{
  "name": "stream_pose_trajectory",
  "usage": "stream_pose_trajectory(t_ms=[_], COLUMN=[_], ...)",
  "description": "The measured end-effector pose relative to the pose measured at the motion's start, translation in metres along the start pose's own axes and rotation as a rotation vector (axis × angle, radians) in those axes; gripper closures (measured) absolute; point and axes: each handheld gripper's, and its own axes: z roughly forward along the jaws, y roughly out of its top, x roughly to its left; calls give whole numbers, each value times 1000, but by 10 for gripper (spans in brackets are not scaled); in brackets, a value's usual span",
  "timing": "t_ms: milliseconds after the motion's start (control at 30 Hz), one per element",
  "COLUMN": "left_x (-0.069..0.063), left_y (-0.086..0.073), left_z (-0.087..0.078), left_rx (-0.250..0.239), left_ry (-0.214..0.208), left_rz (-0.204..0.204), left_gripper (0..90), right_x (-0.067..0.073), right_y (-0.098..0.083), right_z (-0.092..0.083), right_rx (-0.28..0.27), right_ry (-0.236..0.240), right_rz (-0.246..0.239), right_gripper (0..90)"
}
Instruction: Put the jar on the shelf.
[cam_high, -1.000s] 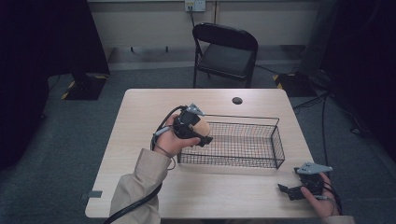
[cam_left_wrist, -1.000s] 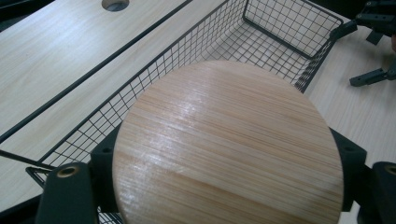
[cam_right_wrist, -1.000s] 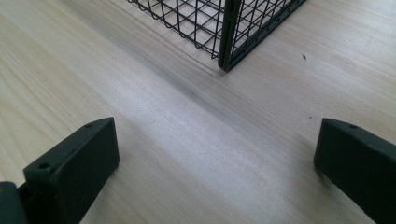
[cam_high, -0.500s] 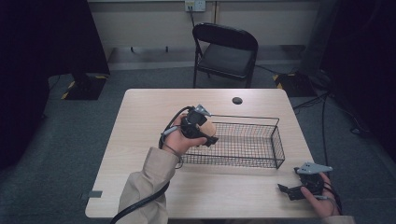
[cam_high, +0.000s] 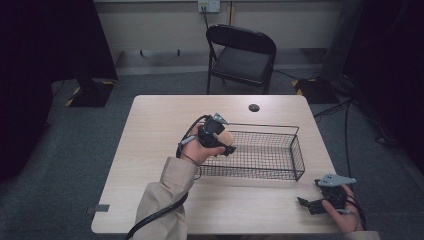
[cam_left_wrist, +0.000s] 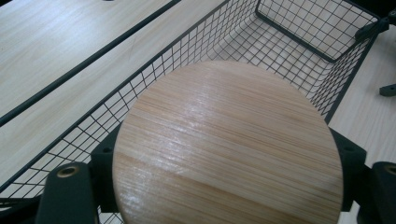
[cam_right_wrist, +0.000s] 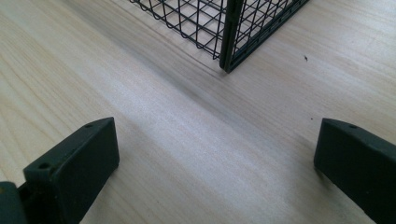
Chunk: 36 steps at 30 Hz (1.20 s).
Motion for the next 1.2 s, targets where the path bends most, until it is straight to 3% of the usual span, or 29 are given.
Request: stream_pose_trajectory(t_ms=[233, 733, 1200], left_x=[0, 4, 11], left_y=[-1, -10, -16], left_z=[12, 40, 60], left_rx=[10, 35, 115], left_ry=[6, 5, 31], left_rz=[-1, -45, -64], left_gripper=[234, 234, 233], right_x=[0, 0, 0], right_y=[0, 0, 0], right_z=[0, 0, 0], right_rx=[0, 0, 0], right_ry=[0, 2, 3], right_rz=[0, -2, -3], right_gripper=[0, 0, 0])
